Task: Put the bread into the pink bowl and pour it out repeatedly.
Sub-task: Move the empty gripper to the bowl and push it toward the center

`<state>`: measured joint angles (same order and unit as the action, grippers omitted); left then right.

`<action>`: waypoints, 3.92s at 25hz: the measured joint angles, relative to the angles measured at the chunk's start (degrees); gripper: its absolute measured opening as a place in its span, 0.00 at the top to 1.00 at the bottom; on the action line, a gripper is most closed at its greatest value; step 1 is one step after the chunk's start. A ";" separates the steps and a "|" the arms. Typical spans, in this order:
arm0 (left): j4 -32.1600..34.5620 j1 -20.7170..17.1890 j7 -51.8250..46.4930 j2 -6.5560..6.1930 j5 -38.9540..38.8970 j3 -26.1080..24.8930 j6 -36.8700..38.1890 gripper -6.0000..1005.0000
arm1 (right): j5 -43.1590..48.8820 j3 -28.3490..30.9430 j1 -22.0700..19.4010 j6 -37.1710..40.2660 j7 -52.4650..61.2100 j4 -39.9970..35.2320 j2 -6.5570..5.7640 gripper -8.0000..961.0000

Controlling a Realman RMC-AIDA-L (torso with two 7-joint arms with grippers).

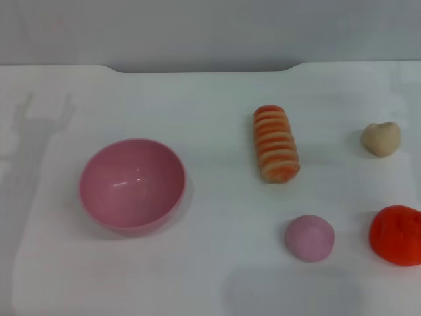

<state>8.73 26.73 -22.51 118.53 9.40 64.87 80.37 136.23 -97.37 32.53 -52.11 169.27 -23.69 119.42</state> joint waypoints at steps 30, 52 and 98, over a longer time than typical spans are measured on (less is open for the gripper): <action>27.34 -5.24 -24.05 -2.09 10.62 3.54 -34.82 0.19 | -0.54 0.13 0.30 0.79 0.01 -0.03 0.00 0.42; 59.14 -3.43 -106.17 -10.49 100.18 -4.92 -6.82 0.19 | -0.62 0.09 0.10 1.67 0.00 0.70 -0.32 0.42; 54.03 -0.32 -113.72 -0.85 126.14 -4.06 -6.61 0.19 | -0.23 -3.02 -1.07 0.93 0.00 0.31 -0.34 0.42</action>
<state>62.77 26.41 -136.23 117.68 135.54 60.81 73.76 135.99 -100.38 31.46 -51.18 169.27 -23.38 119.09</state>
